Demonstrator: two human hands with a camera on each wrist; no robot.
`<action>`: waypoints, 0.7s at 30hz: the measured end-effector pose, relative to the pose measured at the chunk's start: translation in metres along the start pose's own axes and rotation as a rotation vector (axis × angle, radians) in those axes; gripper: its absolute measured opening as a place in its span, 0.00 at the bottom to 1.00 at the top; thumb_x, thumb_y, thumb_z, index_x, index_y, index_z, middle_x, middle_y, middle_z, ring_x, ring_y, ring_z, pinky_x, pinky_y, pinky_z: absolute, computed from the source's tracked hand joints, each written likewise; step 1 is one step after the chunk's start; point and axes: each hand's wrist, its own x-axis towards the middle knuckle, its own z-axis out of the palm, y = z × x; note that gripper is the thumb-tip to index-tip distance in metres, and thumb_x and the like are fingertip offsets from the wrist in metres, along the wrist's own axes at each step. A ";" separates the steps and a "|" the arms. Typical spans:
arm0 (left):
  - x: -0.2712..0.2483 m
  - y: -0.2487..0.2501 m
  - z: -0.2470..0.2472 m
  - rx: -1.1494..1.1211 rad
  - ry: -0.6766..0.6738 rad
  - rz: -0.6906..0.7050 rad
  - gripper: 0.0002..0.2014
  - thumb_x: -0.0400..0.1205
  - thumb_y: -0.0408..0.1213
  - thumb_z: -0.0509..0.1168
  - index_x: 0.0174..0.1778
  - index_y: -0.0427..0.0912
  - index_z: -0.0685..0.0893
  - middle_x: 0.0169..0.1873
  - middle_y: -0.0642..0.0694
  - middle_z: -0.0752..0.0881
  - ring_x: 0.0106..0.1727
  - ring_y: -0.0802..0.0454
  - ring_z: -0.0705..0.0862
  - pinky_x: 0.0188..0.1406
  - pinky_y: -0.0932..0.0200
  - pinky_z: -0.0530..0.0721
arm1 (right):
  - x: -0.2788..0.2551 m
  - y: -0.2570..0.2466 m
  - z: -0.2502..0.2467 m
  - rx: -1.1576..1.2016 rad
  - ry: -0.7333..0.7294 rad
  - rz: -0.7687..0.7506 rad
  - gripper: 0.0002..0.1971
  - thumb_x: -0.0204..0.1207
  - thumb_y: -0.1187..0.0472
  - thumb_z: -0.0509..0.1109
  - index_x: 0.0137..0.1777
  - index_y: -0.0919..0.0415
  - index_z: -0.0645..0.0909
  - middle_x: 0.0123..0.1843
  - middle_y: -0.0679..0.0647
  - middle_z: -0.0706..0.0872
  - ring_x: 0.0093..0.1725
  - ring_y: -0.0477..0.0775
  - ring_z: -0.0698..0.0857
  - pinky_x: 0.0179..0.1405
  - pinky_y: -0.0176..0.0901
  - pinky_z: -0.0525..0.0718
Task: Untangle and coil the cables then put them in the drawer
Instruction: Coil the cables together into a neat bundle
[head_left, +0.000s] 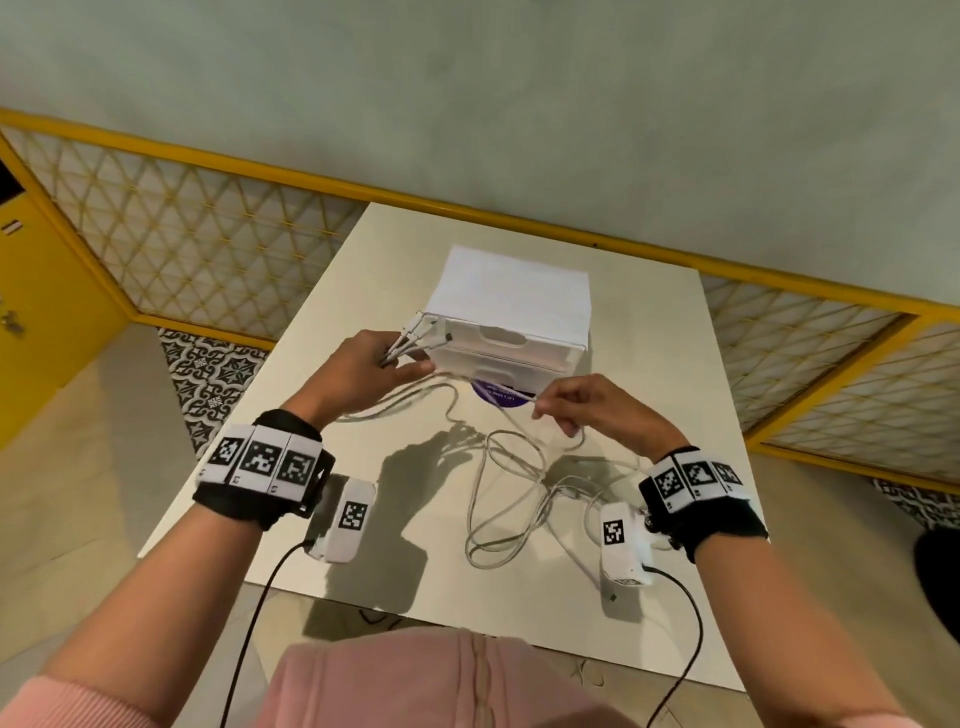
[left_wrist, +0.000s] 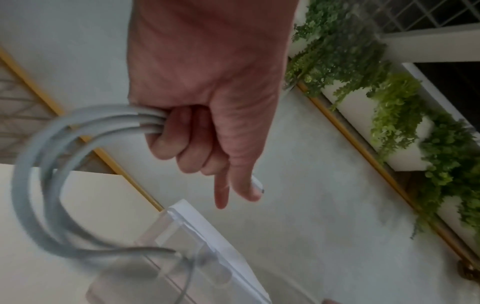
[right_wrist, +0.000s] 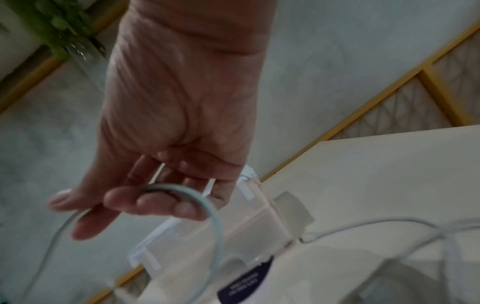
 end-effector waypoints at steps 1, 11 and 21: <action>-0.002 -0.003 -0.001 -0.002 0.000 -0.005 0.12 0.81 0.50 0.65 0.45 0.45 0.87 0.34 0.45 0.84 0.34 0.53 0.77 0.36 0.58 0.72 | -0.003 0.010 -0.001 -0.020 0.027 0.021 0.09 0.79 0.58 0.68 0.45 0.63 0.86 0.25 0.48 0.78 0.27 0.47 0.74 0.32 0.35 0.74; -0.011 -0.025 0.011 -0.502 -0.020 -0.073 0.13 0.89 0.44 0.50 0.40 0.44 0.68 0.29 0.46 0.72 0.31 0.53 0.77 0.39 0.49 0.86 | -0.018 0.107 -0.001 0.025 0.371 0.383 0.17 0.84 0.72 0.54 0.35 0.64 0.77 0.28 0.61 0.77 0.15 0.41 0.79 0.19 0.36 0.77; -0.001 -0.038 0.010 -0.272 0.320 -0.044 0.15 0.89 0.43 0.49 0.37 0.46 0.73 0.25 0.44 0.78 0.20 0.59 0.75 0.26 0.59 0.72 | -0.033 0.116 -0.028 -0.036 0.694 0.605 0.12 0.81 0.71 0.55 0.36 0.67 0.74 0.28 0.59 0.81 0.13 0.46 0.81 0.11 0.29 0.76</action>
